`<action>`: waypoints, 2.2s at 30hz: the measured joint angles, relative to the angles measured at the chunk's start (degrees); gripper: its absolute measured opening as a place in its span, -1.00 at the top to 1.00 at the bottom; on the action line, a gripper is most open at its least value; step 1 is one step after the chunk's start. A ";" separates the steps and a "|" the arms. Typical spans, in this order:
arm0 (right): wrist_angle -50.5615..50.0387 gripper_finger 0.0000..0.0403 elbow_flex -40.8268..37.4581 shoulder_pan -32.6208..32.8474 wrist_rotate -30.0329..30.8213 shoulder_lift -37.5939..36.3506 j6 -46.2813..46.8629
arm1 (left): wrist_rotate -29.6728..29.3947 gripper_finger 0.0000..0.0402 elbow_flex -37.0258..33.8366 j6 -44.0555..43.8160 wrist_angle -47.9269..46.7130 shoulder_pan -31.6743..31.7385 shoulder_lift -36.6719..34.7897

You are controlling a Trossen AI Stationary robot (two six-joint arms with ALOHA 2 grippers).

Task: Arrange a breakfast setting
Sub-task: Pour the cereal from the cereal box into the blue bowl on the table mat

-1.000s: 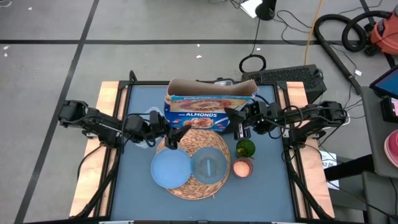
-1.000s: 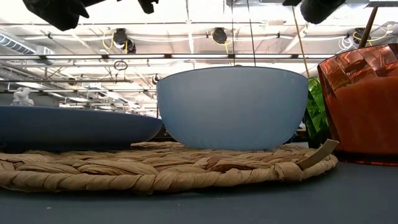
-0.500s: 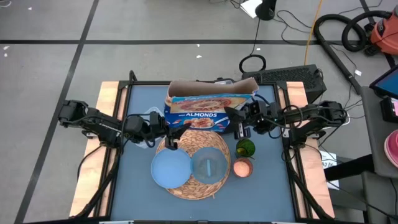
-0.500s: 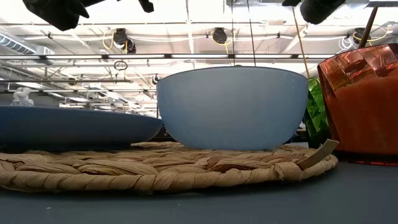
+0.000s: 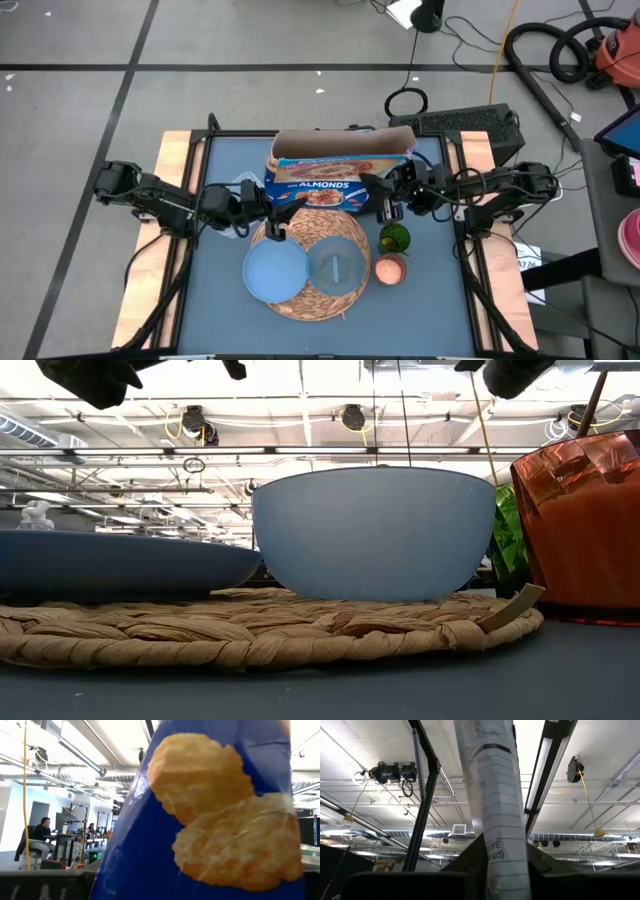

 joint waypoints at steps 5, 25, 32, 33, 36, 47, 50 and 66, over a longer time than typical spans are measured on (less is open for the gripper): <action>-6.74 0.27 -0.04 0.00 0.01 -1.97 0.01 | -0.04 0.03 0.06 0.14 0.28 0.02 -0.02; -74.74 -0.26 -0.07 0.02 0.20 -30.07 -0.44 | 0.07 0.03 0.09 -2.03 -14.28 0.02 -6.66; -89.07 -0.26 -0.07 0.02 0.15 -35.75 1.07 | -0.17 0.03 0.09 -3.56 -32.71 -0.25 -16.77; -90.49 -0.26 -0.07 0.02 0.15 -36.20 1.72 | -0.13 0.03 0.09 -3.79 -35.93 -0.31 -18.38; -94.60 -0.26 -0.07 0.02 0.15 -37.34 3.33 | 0.13 0.03 0.09 -4.95 -45.10 -0.33 -23.28; -106.23 -0.26 -0.07 0.02 0.17 -37.70 5.99 | 6.90 0.03 0.07 -11.89 -72.89 -0.35 -38.65; -107.35 -0.26 -0.07 0.02 0.22 -37.70 6.01 | 8.68 0.03 0.07 -14.43 -78.91 -0.35 -41.71; -105.91 -0.26 -0.07 0.02 0.42 -37.68 6.01 | 18.94 0.03 0.47 -21.34 -96.69 -0.35 -49.29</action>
